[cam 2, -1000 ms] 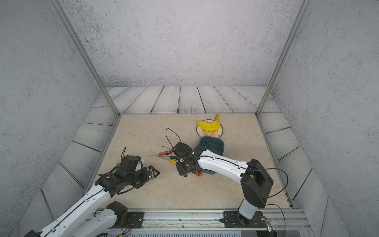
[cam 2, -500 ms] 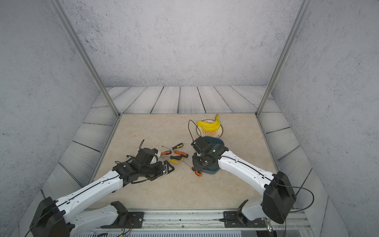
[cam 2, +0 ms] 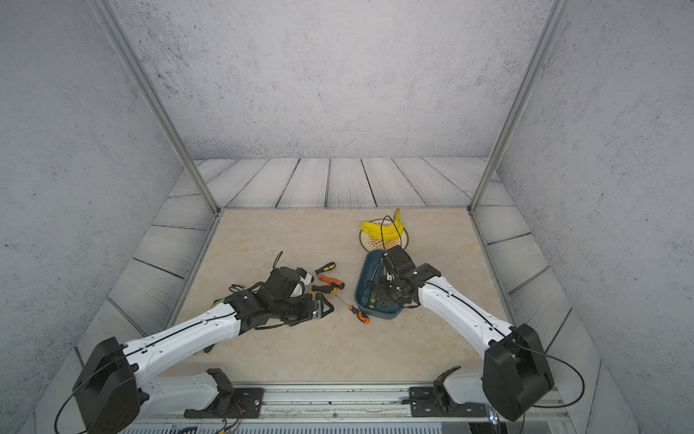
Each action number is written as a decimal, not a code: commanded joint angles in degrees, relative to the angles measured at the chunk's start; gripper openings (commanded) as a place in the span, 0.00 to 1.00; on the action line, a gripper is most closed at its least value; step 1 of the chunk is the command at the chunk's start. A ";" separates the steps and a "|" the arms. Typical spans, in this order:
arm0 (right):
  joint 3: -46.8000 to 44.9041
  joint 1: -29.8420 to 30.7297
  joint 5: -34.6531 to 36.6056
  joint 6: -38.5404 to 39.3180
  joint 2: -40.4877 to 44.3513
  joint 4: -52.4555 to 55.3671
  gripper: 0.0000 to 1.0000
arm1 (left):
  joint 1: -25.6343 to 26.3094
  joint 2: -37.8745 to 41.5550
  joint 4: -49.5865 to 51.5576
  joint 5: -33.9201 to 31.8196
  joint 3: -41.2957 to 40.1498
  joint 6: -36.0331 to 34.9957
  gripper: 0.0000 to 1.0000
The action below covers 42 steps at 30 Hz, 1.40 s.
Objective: Put the screwdriver on the desktop into the storage box
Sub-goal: Place the screwdriver in the storage box.
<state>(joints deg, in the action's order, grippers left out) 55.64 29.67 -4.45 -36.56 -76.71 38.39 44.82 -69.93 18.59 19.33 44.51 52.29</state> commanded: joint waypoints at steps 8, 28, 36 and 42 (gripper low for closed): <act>-1.70 -3.71 -2.70 -5.14 -5.55 -7.66 0.22 | 0.29 2.20 0.98 -1.20 -0.93 -1.80 0.89; -1.23 -5.78 -2.32 -8.22 -14.25 -11.60 0.27 | 0.18 4.47 1.14 -2.54 -4.21 -0.77 0.89; -0.72 -5.77 -3.17 -8.36 -14.91 -11.70 0.41 | 0.18 4.79 1.19 -2.72 -4.65 -0.53 0.89; -0.38 -5.76 -3.64 -8.27 -13.93 -11.33 0.47 | 0.18 4.94 1.10 -2.90 -4.81 -0.35 0.89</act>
<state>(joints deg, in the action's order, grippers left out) 54.08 24.03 -7.57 -44.58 -91.39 26.70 44.80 -65.95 19.49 17.19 40.25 51.88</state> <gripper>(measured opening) 0.469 0.893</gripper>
